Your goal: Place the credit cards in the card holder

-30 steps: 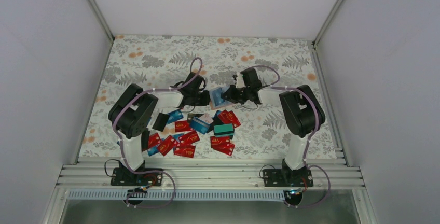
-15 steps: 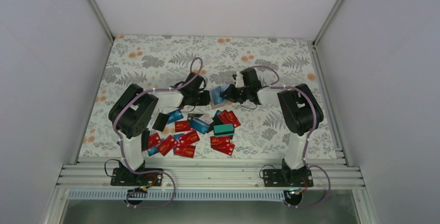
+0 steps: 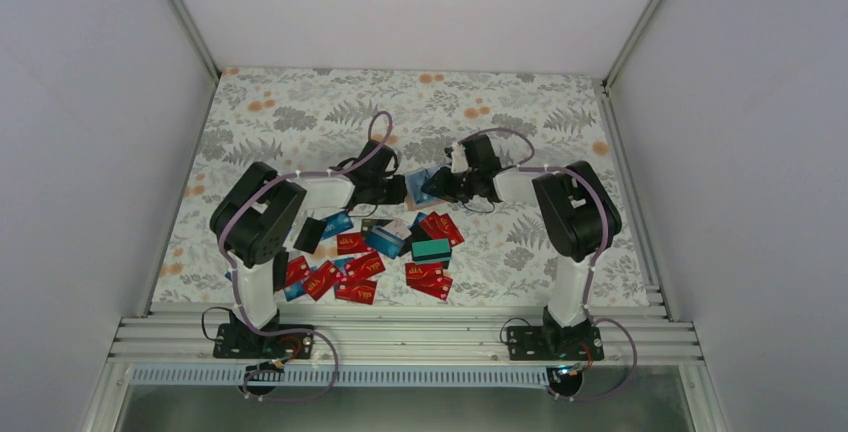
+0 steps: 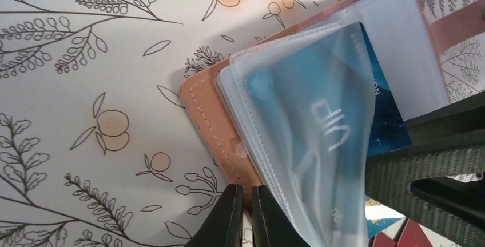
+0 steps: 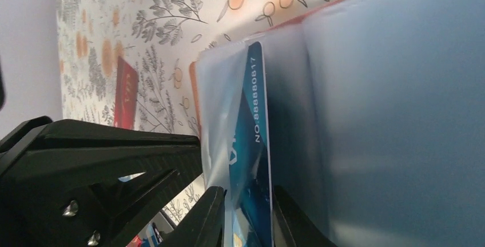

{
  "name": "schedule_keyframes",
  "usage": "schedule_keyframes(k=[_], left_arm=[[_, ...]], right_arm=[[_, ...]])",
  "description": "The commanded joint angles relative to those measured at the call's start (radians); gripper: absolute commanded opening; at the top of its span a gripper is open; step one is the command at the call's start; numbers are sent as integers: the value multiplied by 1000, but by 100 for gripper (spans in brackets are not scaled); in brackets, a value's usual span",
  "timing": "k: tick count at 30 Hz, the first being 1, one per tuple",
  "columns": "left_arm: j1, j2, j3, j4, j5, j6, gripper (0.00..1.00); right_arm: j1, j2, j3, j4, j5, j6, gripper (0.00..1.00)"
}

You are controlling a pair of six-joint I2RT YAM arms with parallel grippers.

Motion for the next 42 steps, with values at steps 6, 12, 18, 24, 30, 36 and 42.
schedule_keyframes(k=[6,12,18,24,30,36,42], left_arm=[[-21,43,-25,-97,-7,-23,8],[-20,25,-27,-111,-24,-26,8],[-20,0,-16,-139,-49,-15,8],[-23,-52,37,-236,-133,28,8],[-16,-43,173,-339,-227,113,8],[16,86,374,-394,-214,190,8],[47,242,549,-422,-106,251,8]], right_arm=[[14,-56,108,-260,99,-134,41],[12,-107,112,-337,164,-173,53],[11,-99,94,-335,163,-182,54],[14,-84,74,-307,130,-171,54],[21,-146,29,-325,171,-176,43],[35,-202,-20,-351,226,-185,26],[71,-212,-27,-373,264,-172,14]])
